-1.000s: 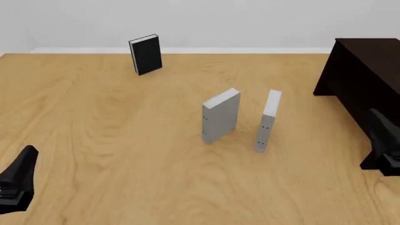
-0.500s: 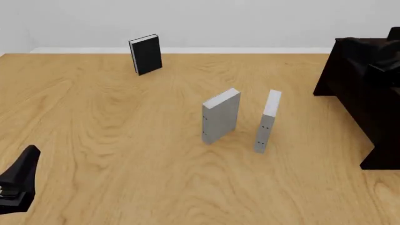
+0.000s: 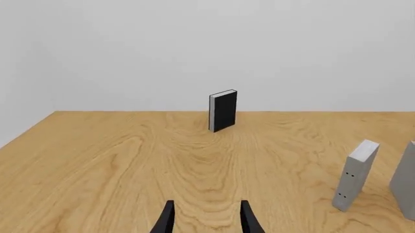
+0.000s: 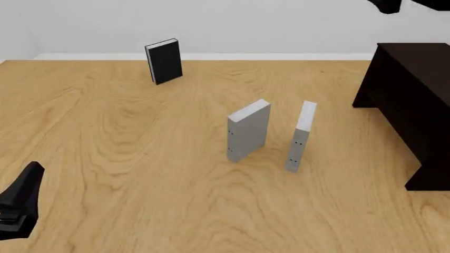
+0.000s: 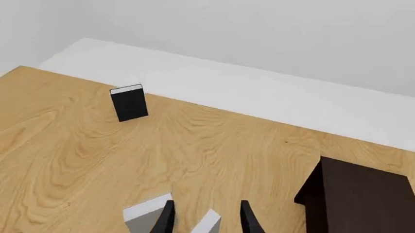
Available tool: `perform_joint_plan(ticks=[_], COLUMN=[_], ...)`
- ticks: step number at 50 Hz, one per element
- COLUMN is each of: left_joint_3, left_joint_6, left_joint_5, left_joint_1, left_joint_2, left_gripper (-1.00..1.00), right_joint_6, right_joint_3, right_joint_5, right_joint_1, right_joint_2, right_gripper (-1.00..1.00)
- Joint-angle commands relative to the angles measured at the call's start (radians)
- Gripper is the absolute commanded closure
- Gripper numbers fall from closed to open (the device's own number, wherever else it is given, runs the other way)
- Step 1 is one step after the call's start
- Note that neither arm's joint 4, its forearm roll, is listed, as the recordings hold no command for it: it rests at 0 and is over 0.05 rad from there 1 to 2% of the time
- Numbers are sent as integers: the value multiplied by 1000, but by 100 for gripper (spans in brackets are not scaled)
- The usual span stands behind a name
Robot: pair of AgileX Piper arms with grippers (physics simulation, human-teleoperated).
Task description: Pick up the book on the right and place it on the cabinet shelf.
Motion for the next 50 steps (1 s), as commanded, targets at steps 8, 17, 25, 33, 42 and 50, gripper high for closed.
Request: perform_joint_plan(ticks=[8, 17, 25, 33, 42, 50], left_joint_3=[8, 10, 10, 10, 10, 10], left_joint_6=[-16, -22, -20, -12, -5, 12], left_joint_5=[0, 5, 4, 4, 7, 6], left_joint_1=[-5, -13, -13, -14, -23, -32], left_joint_2=[-8, -9, -9, -10, -10, -9], left_gripper=[-100, -100, -100, -100, -100, -100], right_joint_6=[-46, -66, -58, 50, 66, 61], right_joint_3=[-337, -579, -769, -856, -820, -747], right_joint_5=[216, 415, 558, 629, 623, 595], right_joint_1=[8, -24, -29, -7, -12, -48], right_joint_2=[252, 418, 542, 610, 631, 624], right_gripper=[-100, -100, -100, -100, -100, -100])
